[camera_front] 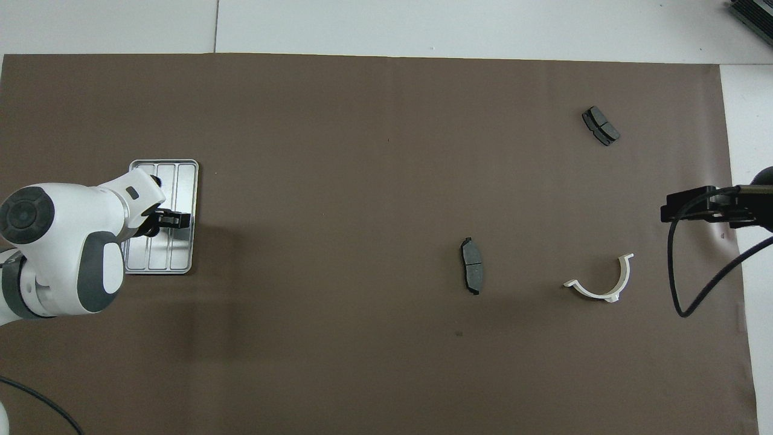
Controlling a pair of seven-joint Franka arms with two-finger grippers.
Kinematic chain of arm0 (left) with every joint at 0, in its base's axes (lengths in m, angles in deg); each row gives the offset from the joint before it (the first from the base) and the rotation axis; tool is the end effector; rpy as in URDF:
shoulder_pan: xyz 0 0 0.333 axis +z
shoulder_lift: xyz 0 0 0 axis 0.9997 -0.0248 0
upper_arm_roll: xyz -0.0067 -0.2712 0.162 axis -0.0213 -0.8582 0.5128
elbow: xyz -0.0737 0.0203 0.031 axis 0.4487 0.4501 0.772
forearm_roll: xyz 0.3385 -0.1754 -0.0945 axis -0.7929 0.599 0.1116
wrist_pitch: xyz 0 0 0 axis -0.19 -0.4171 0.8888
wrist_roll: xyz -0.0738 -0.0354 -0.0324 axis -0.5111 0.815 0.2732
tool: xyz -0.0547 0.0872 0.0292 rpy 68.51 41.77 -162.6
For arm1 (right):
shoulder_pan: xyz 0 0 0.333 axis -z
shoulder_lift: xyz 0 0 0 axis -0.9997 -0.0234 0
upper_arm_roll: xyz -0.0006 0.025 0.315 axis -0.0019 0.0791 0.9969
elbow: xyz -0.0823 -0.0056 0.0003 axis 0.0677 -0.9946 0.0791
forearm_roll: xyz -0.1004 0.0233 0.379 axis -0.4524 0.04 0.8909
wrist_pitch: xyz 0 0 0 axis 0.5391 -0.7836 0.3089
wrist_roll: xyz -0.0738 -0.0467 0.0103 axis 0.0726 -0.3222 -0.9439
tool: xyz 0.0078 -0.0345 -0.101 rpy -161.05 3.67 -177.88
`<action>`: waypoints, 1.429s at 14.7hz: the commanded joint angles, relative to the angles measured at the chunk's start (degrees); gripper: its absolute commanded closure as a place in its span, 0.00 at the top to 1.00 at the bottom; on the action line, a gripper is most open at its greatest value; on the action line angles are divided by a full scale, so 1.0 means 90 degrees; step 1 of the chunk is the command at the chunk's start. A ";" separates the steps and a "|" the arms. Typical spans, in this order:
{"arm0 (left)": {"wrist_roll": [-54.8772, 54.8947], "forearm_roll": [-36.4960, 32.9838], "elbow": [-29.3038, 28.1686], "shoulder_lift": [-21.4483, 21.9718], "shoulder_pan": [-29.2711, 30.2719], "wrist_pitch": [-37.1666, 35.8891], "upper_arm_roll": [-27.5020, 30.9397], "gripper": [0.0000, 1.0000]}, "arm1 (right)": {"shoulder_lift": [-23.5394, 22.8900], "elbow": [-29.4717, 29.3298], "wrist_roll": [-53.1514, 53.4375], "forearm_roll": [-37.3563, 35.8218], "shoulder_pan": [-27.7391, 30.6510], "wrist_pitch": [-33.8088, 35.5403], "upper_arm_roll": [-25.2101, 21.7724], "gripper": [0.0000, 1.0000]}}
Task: Place bearing gear from tray to pile
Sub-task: 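Grasp a black bearing ring in the tray with the left gripper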
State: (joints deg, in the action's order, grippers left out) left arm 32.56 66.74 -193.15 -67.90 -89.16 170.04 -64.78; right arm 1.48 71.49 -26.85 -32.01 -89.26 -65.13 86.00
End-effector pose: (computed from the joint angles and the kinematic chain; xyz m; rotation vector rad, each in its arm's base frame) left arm 0.5523 -0.0122 0.3117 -3.1143 0.3162 -0.2622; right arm 0.5245 -0.0070 0.6163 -3.1199 0.1615 -0.0085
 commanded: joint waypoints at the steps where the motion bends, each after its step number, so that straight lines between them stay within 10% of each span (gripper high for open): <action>1: -0.0027 0.0039 -0.0073 -0.0014 -0.0082 0.0120 0.0060 0.66 | -0.0014 -0.0048 0.0035 -0.0004 0.0028 0.0043 0.0045 1.00; 9: -0.0037 0.0039 -0.0063 0.0005 -0.0004 -0.0036 0.0060 0.02 | -0.0004 -0.0039 0.0035 -0.0004 0.0028 0.0043 0.0045 1.00; 21: -0.1644 -0.0108 0.2123 -0.0579 -0.1622 -0.1033 0.0099 0.00 | -0.0004 -0.0039 0.0035 -0.0004 0.0028 0.0043 0.0045 1.00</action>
State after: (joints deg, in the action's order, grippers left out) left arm 23.06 66.67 -178.76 -68.86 -99.78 160.43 -64.87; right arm 1.48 71.49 -26.85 -32.01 -89.26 -65.13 86.00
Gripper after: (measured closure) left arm 0.771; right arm 0.000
